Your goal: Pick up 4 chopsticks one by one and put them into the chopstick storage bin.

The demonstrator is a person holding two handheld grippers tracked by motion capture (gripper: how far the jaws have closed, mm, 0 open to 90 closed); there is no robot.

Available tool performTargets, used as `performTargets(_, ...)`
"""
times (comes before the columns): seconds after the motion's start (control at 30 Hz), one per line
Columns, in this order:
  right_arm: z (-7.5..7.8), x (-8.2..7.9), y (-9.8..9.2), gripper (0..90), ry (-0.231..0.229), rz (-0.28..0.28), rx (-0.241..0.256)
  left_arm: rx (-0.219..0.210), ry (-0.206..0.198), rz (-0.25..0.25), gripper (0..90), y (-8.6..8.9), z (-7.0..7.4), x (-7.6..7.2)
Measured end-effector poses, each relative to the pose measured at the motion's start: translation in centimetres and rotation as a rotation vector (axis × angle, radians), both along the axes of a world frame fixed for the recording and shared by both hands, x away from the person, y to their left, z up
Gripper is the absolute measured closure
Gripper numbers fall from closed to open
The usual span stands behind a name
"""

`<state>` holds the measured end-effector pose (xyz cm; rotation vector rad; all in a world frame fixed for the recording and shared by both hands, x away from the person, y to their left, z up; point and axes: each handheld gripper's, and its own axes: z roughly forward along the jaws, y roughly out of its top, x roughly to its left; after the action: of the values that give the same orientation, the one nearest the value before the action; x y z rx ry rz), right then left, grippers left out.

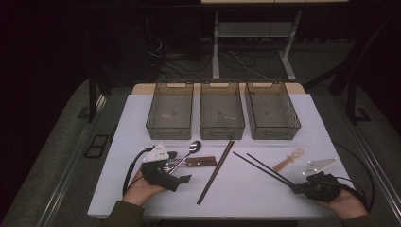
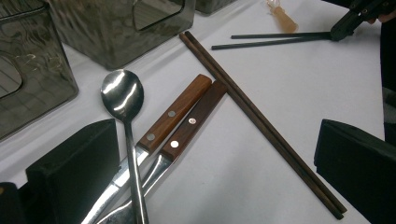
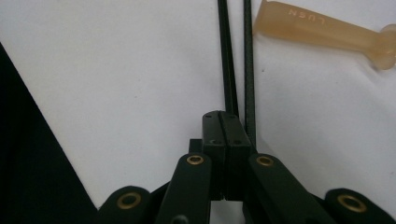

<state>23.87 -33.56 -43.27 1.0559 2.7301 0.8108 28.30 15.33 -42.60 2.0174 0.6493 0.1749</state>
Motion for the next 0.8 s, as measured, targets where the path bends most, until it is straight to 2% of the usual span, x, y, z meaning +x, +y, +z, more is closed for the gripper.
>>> performTargets(0.2,-0.01,0.38,-0.31,88.9,-0.016,-0.01,0.004,0.001,0.0,-0.001,0.0,-0.01,-0.01,0.0)
performTargets(0.47,-0.08,0.67,-0.33,88.9,-0.008,-0.033,-0.007,0.001,0.0,0.0,0.0,0.01,0.0,0.0)
performTargets(0.63,-0.15,0.76,-0.43,88.9,-0.017,-0.025,-0.003,0.002,-0.001,-0.001,0.0,0.02,0.01,-0.01)
performTargets(0.8,0.18,0.55,-0.53,88.8,-0.017,-0.03,0.024,0.003,-0.003,-0.003,0.0,0.36,0.05,0.0)
